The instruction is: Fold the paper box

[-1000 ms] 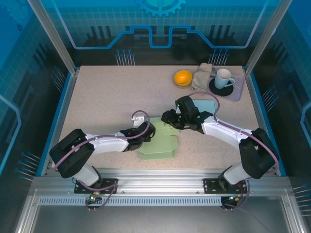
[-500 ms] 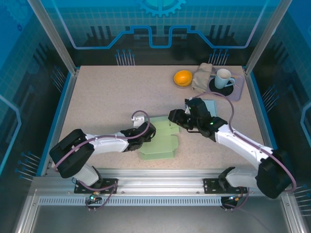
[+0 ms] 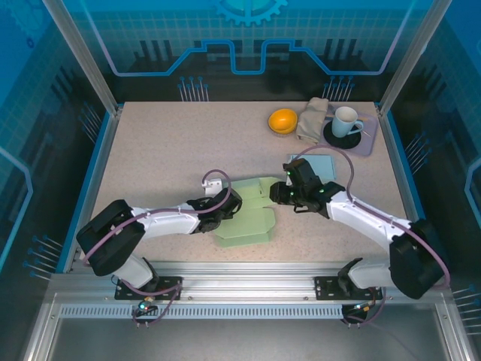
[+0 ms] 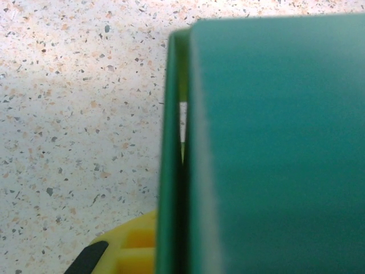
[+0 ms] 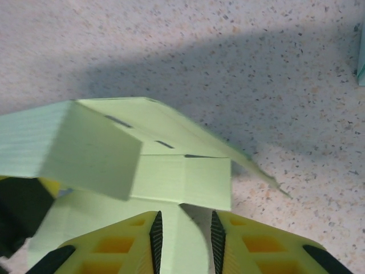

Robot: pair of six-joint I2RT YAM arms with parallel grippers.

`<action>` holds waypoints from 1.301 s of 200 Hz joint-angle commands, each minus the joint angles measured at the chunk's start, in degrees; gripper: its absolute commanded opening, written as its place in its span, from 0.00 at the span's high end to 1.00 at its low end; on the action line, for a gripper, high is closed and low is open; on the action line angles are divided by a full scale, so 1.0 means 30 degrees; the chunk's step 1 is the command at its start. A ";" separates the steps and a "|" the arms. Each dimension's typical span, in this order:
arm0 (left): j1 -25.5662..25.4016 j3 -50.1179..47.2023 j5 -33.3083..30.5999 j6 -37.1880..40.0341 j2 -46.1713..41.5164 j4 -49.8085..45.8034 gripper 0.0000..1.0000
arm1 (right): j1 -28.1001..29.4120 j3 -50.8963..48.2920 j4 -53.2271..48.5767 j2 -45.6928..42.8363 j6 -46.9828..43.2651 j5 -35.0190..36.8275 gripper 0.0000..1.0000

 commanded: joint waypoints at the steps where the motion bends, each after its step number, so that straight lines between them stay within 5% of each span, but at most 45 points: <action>1: -0.0080 0.0691 -0.0106 -0.0619 -0.0565 -0.0704 0.97 | -0.0556 -0.0335 0.1233 0.0739 -0.0958 0.0640 0.71; 41: -0.0081 0.0826 -0.0173 -0.0767 -0.0606 -0.1226 0.97 | -0.0872 -0.0465 0.1996 0.1763 -0.0911 0.0763 0.73; 110: -0.0081 0.0919 -0.0069 -0.0982 -0.0627 -0.1227 0.97 | -0.0879 -0.1278 0.3857 0.2894 0.0753 -0.0879 0.58; 260: -0.0081 0.0863 0.0145 -0.1484 -0.0167 -0.1110 0.96 | 0.0526 -0.1192 0.6313 0.2737 0.0348 -0.3223 0.62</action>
